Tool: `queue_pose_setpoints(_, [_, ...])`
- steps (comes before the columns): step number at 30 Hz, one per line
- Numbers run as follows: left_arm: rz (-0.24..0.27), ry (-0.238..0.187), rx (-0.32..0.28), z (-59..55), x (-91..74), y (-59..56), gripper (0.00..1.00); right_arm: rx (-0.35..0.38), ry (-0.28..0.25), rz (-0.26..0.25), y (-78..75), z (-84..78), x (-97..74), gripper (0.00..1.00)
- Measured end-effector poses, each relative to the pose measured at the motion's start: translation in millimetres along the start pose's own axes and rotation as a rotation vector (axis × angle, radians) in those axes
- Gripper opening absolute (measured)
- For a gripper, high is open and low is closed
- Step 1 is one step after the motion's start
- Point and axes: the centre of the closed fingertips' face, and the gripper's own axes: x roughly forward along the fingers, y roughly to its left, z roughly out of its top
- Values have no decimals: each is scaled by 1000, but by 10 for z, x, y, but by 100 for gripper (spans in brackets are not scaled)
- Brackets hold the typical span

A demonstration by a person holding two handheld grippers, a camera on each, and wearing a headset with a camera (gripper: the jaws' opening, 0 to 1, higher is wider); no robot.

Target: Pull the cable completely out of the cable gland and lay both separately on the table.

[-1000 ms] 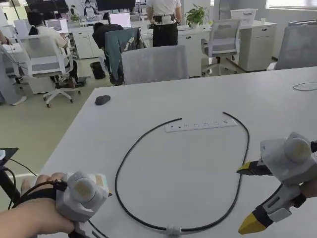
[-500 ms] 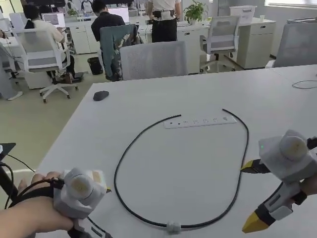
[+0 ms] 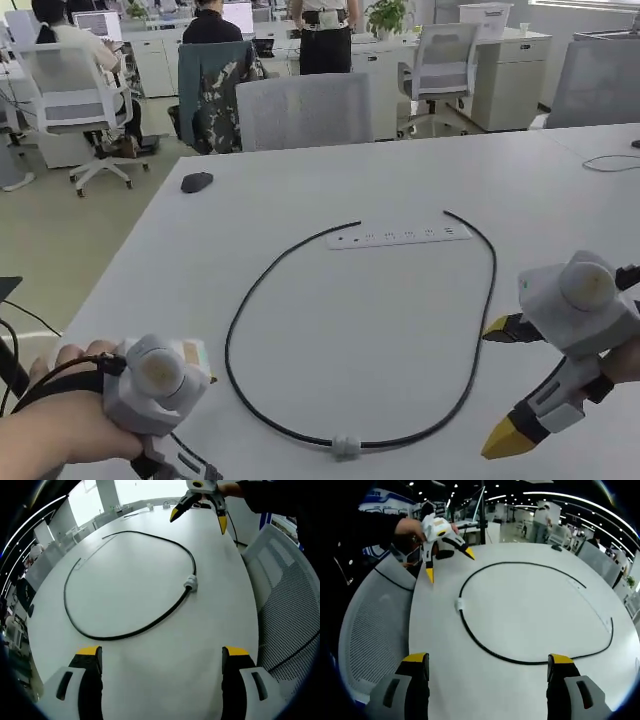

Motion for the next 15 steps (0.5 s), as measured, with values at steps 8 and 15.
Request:
queue_pose_setpoints(8, [-15,50,74,-92,12,-38,99,-3,-4,7,4,46,35,99])
queue_pose_setpoints(15, [4,0,53,7,-54,34,99,-5,-36,-15,-106,169,98,99])
